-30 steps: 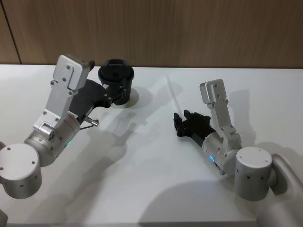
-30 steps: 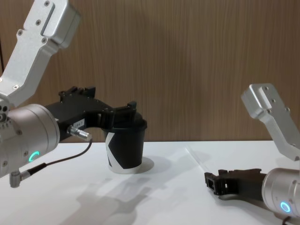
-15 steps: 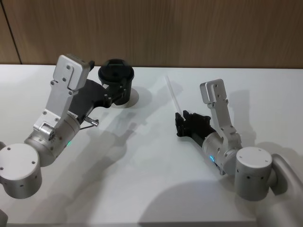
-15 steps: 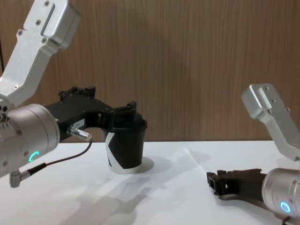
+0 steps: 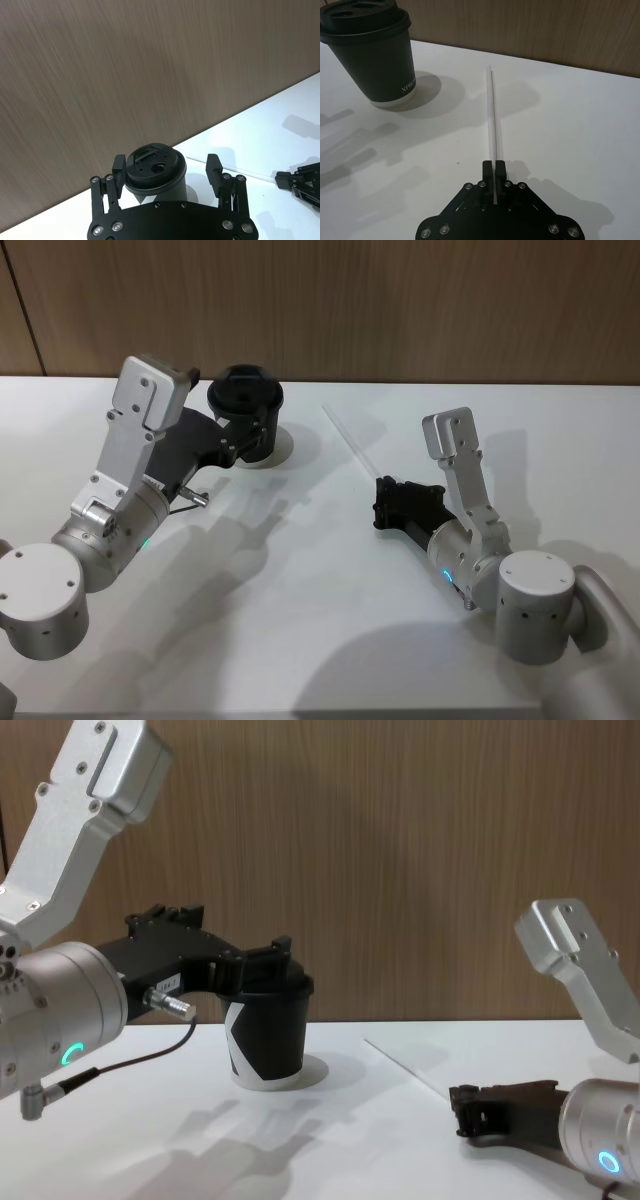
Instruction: Pick up the straw with one hand, pass it to the other hand, and insert it into the cup.
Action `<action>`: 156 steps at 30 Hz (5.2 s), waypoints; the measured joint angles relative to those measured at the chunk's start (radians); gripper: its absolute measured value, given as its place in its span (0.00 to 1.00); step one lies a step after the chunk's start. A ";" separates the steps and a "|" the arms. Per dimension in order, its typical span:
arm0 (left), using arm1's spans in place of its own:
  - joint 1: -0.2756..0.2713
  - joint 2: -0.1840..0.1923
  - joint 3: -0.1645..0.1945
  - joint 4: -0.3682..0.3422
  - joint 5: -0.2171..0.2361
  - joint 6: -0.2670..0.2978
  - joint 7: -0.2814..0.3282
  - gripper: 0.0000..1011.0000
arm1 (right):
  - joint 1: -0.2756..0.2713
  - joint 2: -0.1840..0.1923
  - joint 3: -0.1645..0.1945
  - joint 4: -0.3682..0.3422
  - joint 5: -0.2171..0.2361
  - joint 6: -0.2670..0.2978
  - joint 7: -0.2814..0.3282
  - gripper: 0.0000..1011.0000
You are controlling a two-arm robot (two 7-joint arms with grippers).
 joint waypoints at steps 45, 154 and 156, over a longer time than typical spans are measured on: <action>0.000 0.000 0.000 0.000 0.000 0.000 0.000 0.99 | -0.018 0.009 0.017 -0.016 -0.003 -0.021 0.001 0.01; -0.012 -0.023 -0.079 -0.042 -0.180 0.066 -0.113 0.99 | -0.159 0.195 0.066 -0.361 0.241 -0.592 0.331 0.01; -0.014 -0.029 -0.093 -0.048 -0.210 0.079 -0.129 0.99 | -0.159 0.195 0.066 -0.361 0.241 -0.592 0.331 0.01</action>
